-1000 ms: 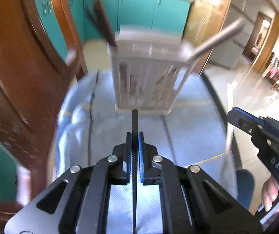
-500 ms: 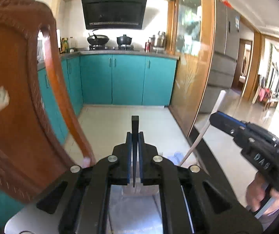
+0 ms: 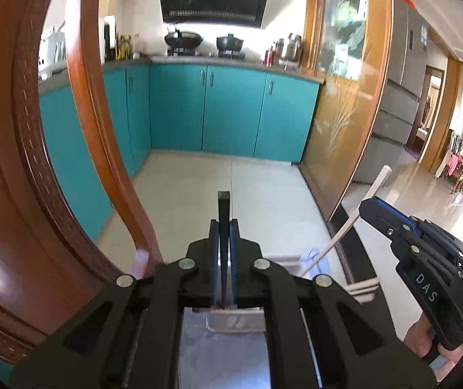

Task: Organize utensils
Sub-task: 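Lift both chopsticks over the white basket and open both tools to drop them in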

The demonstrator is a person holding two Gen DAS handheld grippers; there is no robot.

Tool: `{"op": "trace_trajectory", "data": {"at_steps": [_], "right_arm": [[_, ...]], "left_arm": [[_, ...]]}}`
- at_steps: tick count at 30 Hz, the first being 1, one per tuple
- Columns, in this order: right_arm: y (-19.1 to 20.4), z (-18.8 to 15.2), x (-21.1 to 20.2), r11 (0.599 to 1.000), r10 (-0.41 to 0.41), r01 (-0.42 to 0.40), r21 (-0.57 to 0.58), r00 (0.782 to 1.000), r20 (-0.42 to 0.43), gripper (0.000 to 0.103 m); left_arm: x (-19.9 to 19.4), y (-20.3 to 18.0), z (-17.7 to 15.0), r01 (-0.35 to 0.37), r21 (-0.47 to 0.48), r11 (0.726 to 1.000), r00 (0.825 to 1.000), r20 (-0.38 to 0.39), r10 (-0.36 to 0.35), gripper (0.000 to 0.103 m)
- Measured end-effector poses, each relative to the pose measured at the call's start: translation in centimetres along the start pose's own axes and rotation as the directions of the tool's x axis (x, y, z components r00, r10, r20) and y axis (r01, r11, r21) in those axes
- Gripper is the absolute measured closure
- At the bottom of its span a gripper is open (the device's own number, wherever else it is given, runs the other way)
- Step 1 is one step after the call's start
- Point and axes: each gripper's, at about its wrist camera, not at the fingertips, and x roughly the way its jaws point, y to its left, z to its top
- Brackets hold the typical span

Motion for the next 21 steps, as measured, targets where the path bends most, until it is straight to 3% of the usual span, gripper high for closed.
{"op": "trace_trajectory", "data": {"at_steps": [4,8,11,18,20,21], "right_arm": [[0.3,-0.8,0.0,1.0,-0.009,0.009,-0.012,1.0,-0.01,0.095],[0.7,-1.1,-3.0,1.0,-0.007,0.008,-0.017,0.999,0.051,0.08],[0.9,-1.8,-6.6,0.999,-0.004,0.008,-0.033,0.993,0.121,0.07],[0.4,-6.7,-13.0,0.999,-0.016,0.027,-0.047,0.978,0.209,0.016],[0.3,-8.4,-14.3,0.997,-0.059,0.07,-0.043,0.974,0.22,0.003],[0.2,-9.2,-14.6,0.995,-0.083,0.094,-0.041,0.971,0.226,0.003]], "left_arm": [[0.5,-0.3,-1.2,-0.007,0.022,1.0,1.0,-0.023,0.008,0.096],[-0.6,-0.2,-1.6,-0.015,0.017,1.0,1.0,0.009,0.015,0.094],[-2.7,0.3,-2.6,-0.033,0.011,0.999,0.999,0.036,0.032,0.085],[-8.6,-0.2,-7.2,-0.1,0.028,0.995,0.986,0.134,0.095,0.043],[-9.8,-0.6,-8.6,-0.102,0.038,0.994,0.985,0.146,0.096,0.03],[-10.5,-0.8,-9.5,-0.099,0.041,0.994,0.984,0.15,0.092,0.023]]}}
